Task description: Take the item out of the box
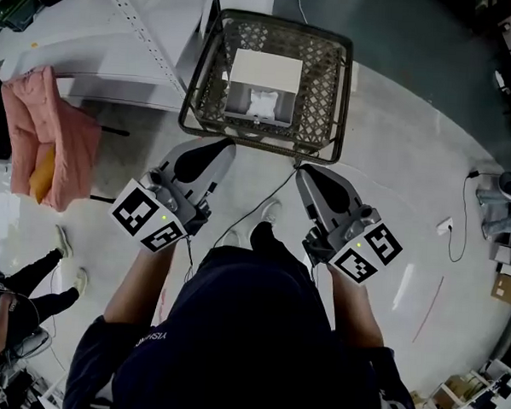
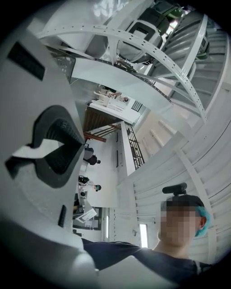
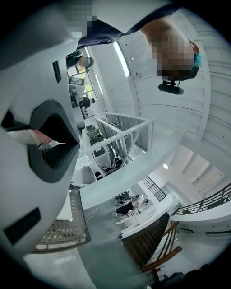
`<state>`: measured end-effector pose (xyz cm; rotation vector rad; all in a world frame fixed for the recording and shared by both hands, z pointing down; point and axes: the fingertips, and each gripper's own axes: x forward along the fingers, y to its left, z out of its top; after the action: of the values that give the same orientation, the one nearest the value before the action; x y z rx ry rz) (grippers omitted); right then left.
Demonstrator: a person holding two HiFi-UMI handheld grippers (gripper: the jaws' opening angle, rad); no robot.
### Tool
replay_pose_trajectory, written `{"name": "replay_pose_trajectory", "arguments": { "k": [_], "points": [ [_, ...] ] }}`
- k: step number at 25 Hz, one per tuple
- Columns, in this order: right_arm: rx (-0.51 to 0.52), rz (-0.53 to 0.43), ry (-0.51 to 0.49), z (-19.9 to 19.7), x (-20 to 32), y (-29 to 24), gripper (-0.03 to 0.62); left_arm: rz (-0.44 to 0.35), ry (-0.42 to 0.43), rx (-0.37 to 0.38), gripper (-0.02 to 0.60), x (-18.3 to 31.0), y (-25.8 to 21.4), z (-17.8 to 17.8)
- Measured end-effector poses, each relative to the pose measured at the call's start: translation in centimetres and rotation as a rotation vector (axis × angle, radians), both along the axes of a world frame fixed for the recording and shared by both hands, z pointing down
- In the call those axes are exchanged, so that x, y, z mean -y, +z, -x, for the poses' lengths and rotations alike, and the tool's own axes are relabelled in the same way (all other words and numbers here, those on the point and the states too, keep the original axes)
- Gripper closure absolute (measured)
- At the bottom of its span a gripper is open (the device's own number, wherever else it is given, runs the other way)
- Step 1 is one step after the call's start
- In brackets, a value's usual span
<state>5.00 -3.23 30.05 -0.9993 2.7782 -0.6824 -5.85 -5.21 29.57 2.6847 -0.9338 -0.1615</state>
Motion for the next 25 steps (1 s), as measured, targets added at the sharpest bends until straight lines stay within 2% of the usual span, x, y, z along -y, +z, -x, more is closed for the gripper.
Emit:
{"name": "replay_pose_trajectory", "arguments": {
  "k": [12,18,25],
  "points": [
    [0.027,0.047,-0.086,-4.6,5.8,2.5,0.569,0.045,-0.088,0.052,0.577,6.0,2.5,-4.4],
    [0.029,0.072,-0.09,-5.5,7.3,3.8,0.569,0.079,-0.087,0.083,0.577,8.0,4.7,-5.4],
    [0.006,0.113,-0.077,-5.0,9.7,6.0,0.569,0.124,-0.058,0.145,0.577,12.1,9.8,-5.5]
  ]
}}
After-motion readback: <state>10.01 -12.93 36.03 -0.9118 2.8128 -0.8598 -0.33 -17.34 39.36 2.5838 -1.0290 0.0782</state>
